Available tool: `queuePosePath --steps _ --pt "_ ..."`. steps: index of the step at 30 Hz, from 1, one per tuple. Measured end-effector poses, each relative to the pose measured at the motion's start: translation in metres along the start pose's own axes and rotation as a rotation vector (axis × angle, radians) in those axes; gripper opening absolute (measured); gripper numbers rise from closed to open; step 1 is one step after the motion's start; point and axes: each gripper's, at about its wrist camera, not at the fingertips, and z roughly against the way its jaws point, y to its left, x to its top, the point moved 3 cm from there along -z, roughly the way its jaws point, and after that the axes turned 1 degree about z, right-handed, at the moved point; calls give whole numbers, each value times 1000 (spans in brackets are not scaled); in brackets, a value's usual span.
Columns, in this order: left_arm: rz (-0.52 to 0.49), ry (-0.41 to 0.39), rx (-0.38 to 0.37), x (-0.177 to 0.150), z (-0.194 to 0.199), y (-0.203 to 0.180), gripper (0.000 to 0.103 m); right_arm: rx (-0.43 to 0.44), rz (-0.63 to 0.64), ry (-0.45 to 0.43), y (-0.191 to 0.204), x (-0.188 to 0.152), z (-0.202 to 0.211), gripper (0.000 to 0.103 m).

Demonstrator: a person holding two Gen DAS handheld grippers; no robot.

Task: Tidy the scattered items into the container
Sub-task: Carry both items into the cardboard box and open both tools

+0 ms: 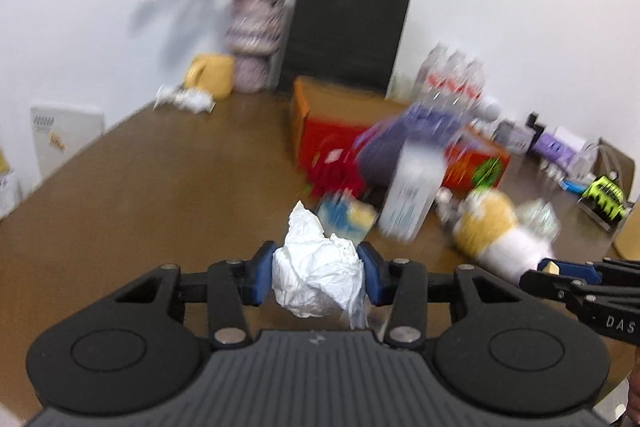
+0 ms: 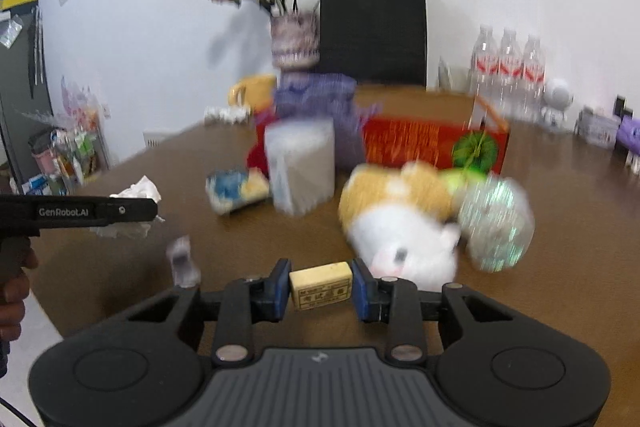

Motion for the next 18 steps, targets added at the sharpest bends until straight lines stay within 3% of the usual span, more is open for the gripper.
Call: queuePosePath --steps 5,10,18 --pt "22 -41 -101 53 -20 -10 45 -14 -11 -109 -29 52 -2 31" --pt "26 -48 -145 103 -63 -19 46 -66 -11 -181 -65 102 -25 31" --pt "42 75 -148 152 -173 -33 46 -115 -56 -141 -124 162 -120 31"
